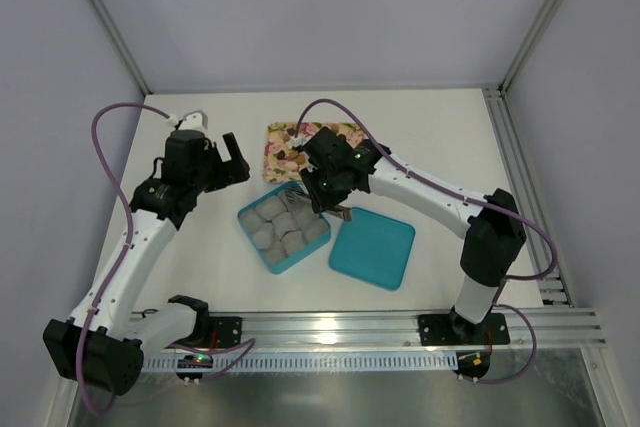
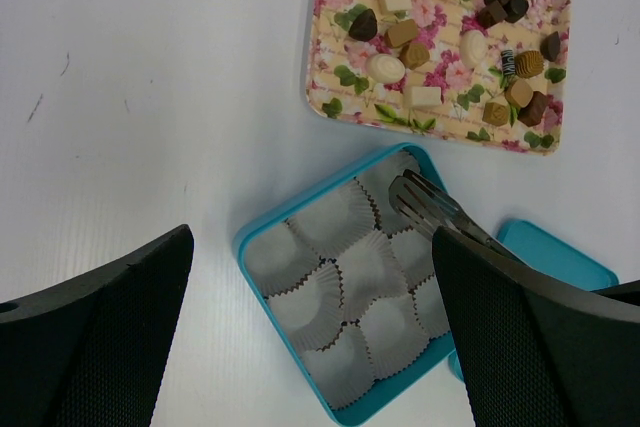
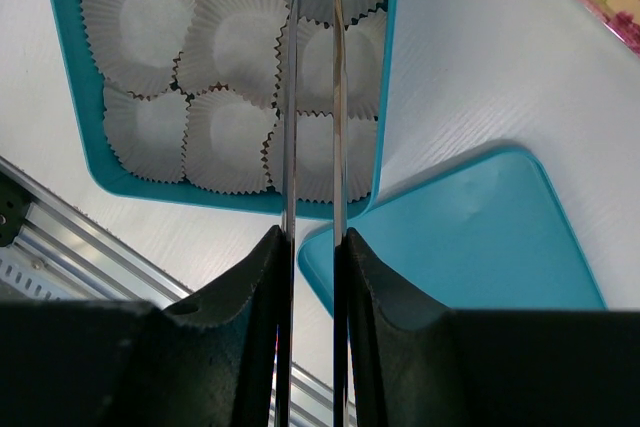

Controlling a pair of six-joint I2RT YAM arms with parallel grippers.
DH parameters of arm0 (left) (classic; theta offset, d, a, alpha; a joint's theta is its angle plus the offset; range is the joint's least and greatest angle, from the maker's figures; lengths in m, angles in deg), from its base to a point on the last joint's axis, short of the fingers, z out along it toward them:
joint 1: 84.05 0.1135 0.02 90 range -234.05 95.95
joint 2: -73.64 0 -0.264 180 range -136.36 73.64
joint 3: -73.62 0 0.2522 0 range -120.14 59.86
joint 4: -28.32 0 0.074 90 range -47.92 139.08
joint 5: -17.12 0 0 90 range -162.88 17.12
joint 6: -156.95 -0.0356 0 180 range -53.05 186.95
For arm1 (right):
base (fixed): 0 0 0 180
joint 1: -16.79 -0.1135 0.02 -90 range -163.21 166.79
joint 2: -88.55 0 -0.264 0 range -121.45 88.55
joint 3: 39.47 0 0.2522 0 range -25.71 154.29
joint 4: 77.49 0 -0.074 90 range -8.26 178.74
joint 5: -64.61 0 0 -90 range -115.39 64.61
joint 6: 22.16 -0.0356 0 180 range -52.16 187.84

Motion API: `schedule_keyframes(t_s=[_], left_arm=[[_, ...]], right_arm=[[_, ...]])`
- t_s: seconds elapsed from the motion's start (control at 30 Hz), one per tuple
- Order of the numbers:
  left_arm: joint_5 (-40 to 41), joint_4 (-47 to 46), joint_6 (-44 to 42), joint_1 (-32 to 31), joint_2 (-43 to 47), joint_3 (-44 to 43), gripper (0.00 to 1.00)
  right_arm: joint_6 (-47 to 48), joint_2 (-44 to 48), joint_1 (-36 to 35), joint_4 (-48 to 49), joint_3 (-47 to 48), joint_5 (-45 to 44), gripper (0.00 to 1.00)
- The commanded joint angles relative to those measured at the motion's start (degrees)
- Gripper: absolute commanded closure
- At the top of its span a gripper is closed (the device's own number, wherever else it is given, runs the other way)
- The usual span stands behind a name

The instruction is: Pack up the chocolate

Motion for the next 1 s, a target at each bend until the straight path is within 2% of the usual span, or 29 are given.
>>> schedule_keyframes(t_s=[0.0, 0.27, 0.57, 0.97], left_arm=[[0.5, -2.5, -0.3, 0.0, 0.6, 0.4, 0.0], [0.5, -2.5, -0.4, 0.0, 0.4, 0.3, 0.0], [0.5, -2.5, -0.4, 0.0, 0.4, 0.4, 0.0], [0.5, -2.5, -0.3, 0.0, 0.3, 0.4, 0.0]], right_arm=[[-0.7, -0.3, -0.2, 2.9, 0.4, -0.1, 0.77], [-0.6, -1.5, -0.3, 3.1, 0.2, -0.5, 0.76], [-0.5, -1.4, -0.4, 2.8, 0.4, -1.4, 0.66], [-0.1, -1.4, -0.5, 2.3, 1.3, -1.5, 0.59]])
